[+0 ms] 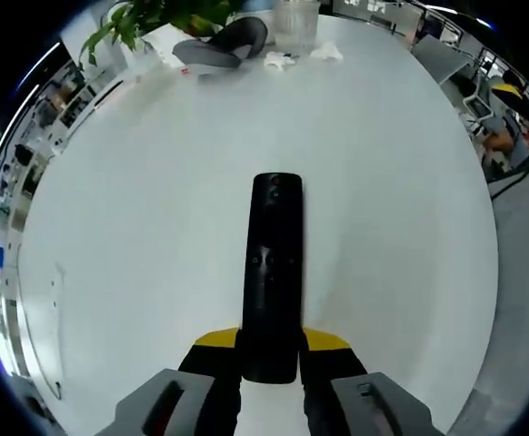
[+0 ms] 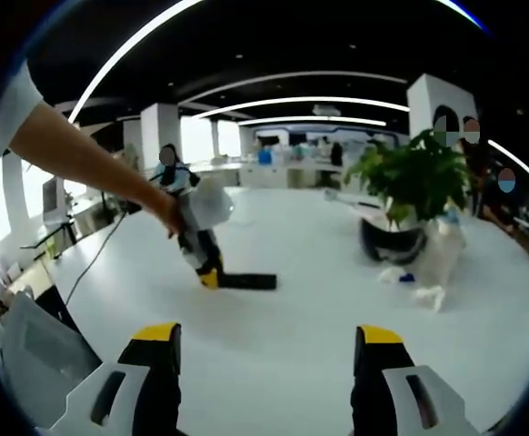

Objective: Press the specified remote control buttons in sequence, fully releasing each button before pressing the next.

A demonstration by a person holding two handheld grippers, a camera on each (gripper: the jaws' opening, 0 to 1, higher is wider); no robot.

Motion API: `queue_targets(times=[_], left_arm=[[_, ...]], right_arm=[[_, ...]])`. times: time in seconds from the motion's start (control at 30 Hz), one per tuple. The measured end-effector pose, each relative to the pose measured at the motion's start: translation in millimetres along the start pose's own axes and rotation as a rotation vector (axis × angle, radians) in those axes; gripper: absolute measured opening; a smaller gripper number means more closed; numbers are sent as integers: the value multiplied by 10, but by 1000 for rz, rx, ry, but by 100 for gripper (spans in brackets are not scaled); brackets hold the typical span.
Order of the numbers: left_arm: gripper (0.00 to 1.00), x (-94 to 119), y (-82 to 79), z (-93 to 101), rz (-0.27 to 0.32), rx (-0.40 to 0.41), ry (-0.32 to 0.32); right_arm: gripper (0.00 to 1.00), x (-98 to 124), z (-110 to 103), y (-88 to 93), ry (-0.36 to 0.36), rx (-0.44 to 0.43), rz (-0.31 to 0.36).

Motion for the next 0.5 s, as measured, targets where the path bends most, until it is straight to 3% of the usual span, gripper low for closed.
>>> queue_targets(times=[0.5], left_arm=[[23,23,42,244,-11,-4,1]], right_arm=[[75,18,-6,-12,-10,16,11]])
Point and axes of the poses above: the point that each gripper's makers call its tool centre point, and the gripper's own axes: x roughly backward along the fingers, z roughly to its right, y roughly out of its underside, the point moved 8 cm from there along x, roughly backward along the fingers, and after that the axes turned 5 degrees about z, right-handed, at the moved point
